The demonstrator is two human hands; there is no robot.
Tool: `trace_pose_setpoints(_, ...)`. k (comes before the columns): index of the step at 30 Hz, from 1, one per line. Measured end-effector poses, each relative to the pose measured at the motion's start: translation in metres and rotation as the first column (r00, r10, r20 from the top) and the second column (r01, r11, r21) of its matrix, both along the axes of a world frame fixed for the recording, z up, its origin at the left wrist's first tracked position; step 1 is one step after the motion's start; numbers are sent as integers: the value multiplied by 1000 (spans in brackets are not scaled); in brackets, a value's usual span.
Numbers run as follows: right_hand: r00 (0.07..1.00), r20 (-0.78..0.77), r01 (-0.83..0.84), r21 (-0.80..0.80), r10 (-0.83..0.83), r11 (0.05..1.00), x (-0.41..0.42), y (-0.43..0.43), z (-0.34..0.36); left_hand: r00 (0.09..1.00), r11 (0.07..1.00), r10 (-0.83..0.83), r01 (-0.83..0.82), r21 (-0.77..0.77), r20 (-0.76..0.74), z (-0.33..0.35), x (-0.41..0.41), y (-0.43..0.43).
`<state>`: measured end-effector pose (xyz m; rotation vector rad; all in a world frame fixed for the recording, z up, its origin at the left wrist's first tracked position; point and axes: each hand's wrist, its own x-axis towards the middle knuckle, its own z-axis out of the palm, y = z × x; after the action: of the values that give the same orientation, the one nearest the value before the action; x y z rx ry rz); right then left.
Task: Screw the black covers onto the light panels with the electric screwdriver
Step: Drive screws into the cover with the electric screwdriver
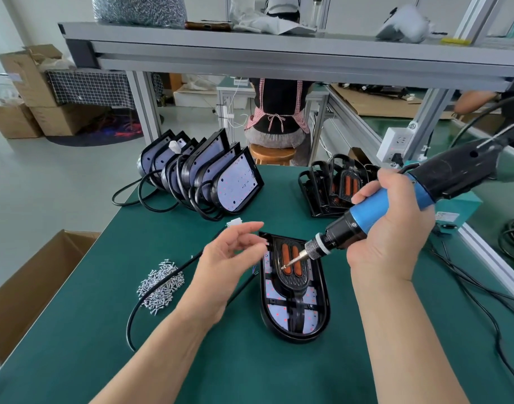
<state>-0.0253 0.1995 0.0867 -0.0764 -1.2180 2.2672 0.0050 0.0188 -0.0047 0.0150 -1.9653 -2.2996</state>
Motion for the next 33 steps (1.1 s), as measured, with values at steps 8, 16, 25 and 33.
trace_pose_setpoints(8, 987, 47, -157, 171, 152, 973, -6, -21, -22, 917, 819, 115, 130, -559, 381, -20, -33, 13)
trace_pose_setpoints(16, 975, 73, -222, 220, 210, 950, -10, -39, -28, 930, 833, 108, 109, -542, 352, -27, -36, 19)
trace_pose_setpoints(25, 970, 80, -242, 257, 229, 936, -14, -42, -31, 936, 868, 83, 100, -486, 342, -32, -37, 20)
trace_pose_setpoints(33, 964, 53, -263, 282, 259, 923, -18, -47, -36, 935, 846, 101, 99, -524, 340, -32, -36, 22)
